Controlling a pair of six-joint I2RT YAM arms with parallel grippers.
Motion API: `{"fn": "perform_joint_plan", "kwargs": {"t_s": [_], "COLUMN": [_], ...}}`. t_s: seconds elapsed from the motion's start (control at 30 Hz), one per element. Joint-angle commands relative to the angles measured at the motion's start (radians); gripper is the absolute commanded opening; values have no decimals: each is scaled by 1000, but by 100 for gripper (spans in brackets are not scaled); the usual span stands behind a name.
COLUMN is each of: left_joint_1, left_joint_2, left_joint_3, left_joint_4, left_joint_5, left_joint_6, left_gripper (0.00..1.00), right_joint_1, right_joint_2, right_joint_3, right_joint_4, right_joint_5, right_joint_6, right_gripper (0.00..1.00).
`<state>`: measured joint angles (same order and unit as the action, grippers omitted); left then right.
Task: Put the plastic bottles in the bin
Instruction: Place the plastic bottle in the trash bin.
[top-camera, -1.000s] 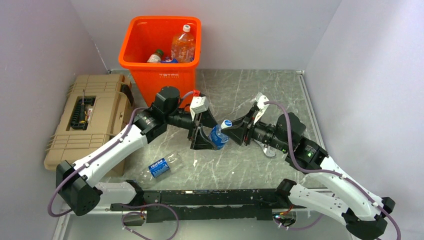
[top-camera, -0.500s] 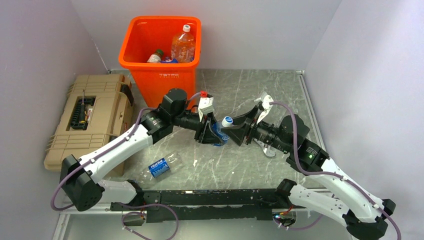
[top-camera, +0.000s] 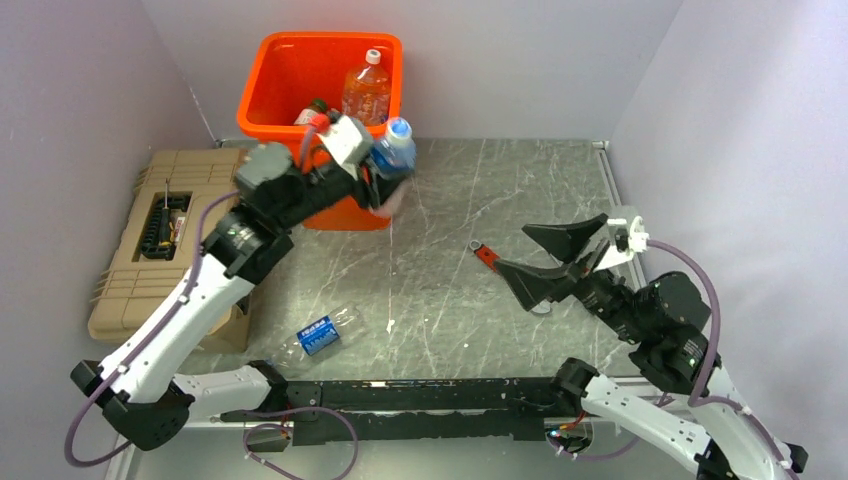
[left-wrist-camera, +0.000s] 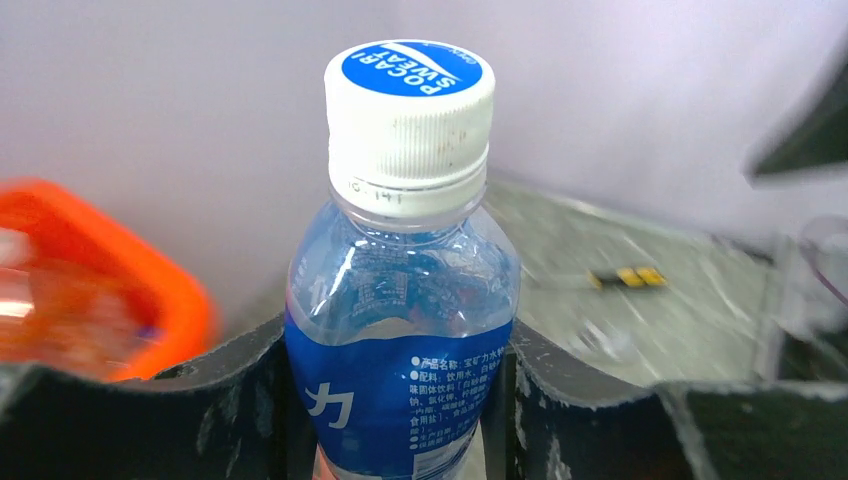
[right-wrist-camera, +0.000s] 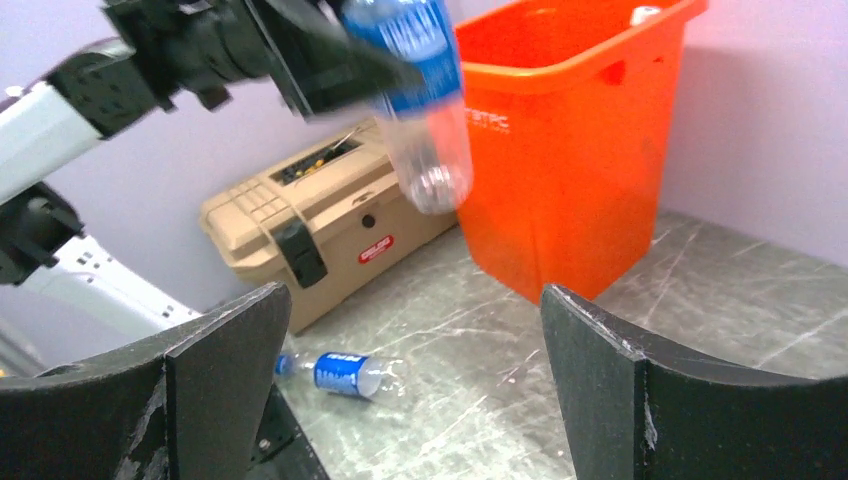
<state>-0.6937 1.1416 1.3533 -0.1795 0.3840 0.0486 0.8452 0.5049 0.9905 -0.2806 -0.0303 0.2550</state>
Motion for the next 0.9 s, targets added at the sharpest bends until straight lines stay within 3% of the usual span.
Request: {"fn": "perform_joint_plan", "kwargs": {"t_s": [0.0, 0.27, 0.4, 0.5, 0.7, 0.77, 0.87], "left_joint_1": [34, 74, 153, 301, 539, 601, 626], "left_joint_2": [-17, 70, 142, 240, 408, 474, 543], "left_joint_3": [161, 307, 344, 446, 514, 534, 510], "left_joint_4": [126, 334, 429, 336, 307, 328, 434], "left_joint_5": [-290, -556, -610, -581, -422, -386, -299], "left_joint_6": [134, 341, 398, 248, -22, -145, -210], "left_gripper": [26, 22, 21, 22, 22, 22, 22], "right_joint_1": [0, 0, 0, 0, 0, 0, 0], "right_joint_2": [-52, -42, -6, 38, 80, 83, 122], "right_joint_3": [-102, -207, -241, -246, -298, -333, -364], "right_joint_4": [8, 32, 65, 61, 95, 141, 208], "right_joint_5": [122, 140, 112, 98, 56, 45, 4], "right_joint_6": [2, 41, 64, 75, 105, 124, 149], "right_gripper": [100, 100, 100, 100, 100, 100, 100]}}
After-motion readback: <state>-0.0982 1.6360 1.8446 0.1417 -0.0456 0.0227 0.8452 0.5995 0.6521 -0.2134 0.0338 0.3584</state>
